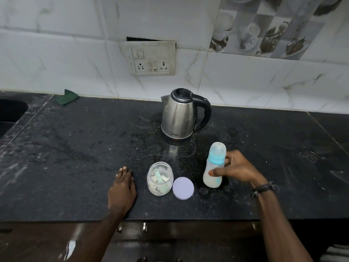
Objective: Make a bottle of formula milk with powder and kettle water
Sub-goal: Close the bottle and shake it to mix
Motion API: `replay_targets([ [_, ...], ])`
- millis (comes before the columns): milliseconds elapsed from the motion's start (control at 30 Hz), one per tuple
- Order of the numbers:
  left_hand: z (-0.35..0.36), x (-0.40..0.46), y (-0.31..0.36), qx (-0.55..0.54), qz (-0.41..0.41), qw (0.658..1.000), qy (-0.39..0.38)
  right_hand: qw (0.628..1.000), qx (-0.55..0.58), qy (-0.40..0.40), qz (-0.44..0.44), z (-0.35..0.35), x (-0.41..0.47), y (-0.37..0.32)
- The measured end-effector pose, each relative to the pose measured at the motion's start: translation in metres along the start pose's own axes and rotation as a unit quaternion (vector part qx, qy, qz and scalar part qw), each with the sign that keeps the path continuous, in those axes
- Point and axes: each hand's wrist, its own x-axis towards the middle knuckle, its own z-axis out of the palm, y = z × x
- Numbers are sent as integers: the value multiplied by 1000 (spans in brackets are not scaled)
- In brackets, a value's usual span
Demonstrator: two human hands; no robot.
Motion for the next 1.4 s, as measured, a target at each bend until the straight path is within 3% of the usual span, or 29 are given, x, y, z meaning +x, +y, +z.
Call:
replay_targets([
  [100,0,0,0,2,2,1000,-1,998,50,40,-5,5,3,1],
  [200,1,-1,-2,3,0,1000,-1,1000,13,16,9,9,3,-3],
  [333,2,0,-2,1,1,1000,-3,998,15,66,17,11,5,0],
  [400,3,-1,-3,2,-1,1000,-3,999,-13,45,20,11,3,-1],
  [533,2,0,-2,-1,2,1000,-4,995,30,86,29,11,0,4],
  [600,2,-2,-3,4,1,1000,-4,997,-20,69,33,11,-3,0],
  [667,2,-1,-3,5,5,1000,-1,998,11,48,30,16,-2,6],
  [767,2,1,-2,2,3,1000,-3,994,27,99,24,19,-2,10],
  [900,2,0,-3,5,8,1000,1,997,33,57,29,24,-4,6],
  [1000,2,0,-2,2,1,1000,0,994,15,103,19,22,-4,8],
  [1067,3,-1,-3,4,2,1000,-1,996,-9,76,34,22,-6,7],
  [1300,4,-1,-5,6,6,1000,-2,997,19,62,41,23,-3,11],
  [1400,2,1,-4,1,10,1000,1,990,73,109,50,24,-2,15],
])
